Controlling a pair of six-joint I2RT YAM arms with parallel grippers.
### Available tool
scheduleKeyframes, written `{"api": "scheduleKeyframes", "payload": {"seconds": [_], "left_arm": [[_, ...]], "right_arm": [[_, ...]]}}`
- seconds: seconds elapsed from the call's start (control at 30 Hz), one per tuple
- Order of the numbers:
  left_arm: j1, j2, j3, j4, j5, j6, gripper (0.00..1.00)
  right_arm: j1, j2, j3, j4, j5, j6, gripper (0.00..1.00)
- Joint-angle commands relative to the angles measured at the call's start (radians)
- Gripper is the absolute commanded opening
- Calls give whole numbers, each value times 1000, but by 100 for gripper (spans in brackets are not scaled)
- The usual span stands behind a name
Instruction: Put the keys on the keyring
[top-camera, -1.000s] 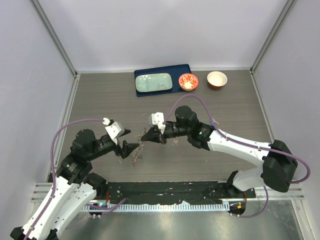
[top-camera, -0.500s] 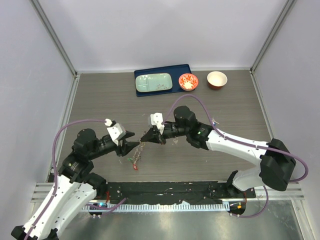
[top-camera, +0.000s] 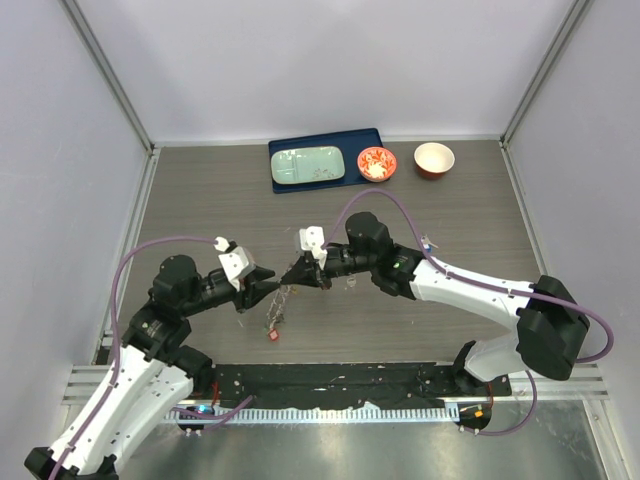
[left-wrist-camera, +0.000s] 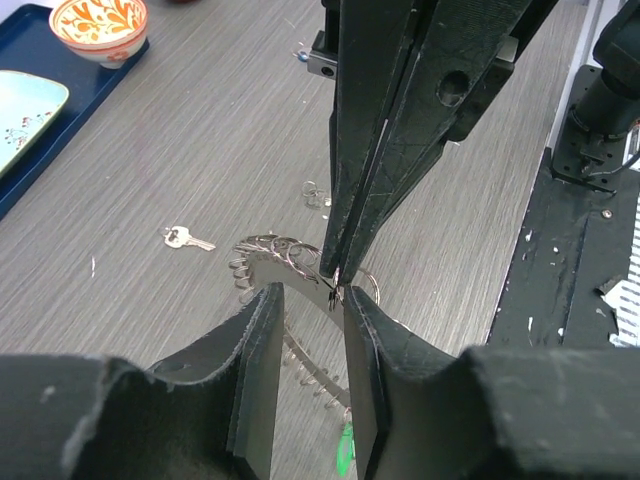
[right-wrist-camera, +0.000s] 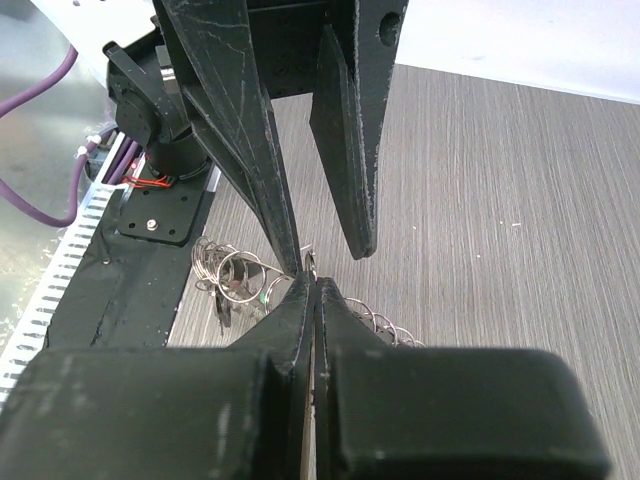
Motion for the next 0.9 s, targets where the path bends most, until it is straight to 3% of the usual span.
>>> {"api": "scheduleKeyframes", "payload": {"seconds": [0.0, 0.5, 0.63, 0.87], "left_arm": [[5, 11, -4, 46, 54, 15, 33], [5, 33, 3, 45, 133, 12, 13], [5, 44, 3, 48, 146, 9, 1], [5, 51, 14, 27, 104, 3, 0]], "right_arm": [[-5, -20, 25, 80, -44, -4, 1], [-3, -30, 38, 59, -161, -8, 1], [-2, -24, 54, 27, -198, -19, 1], [6, -24, 69, -3, -190, -25, 1]]}}
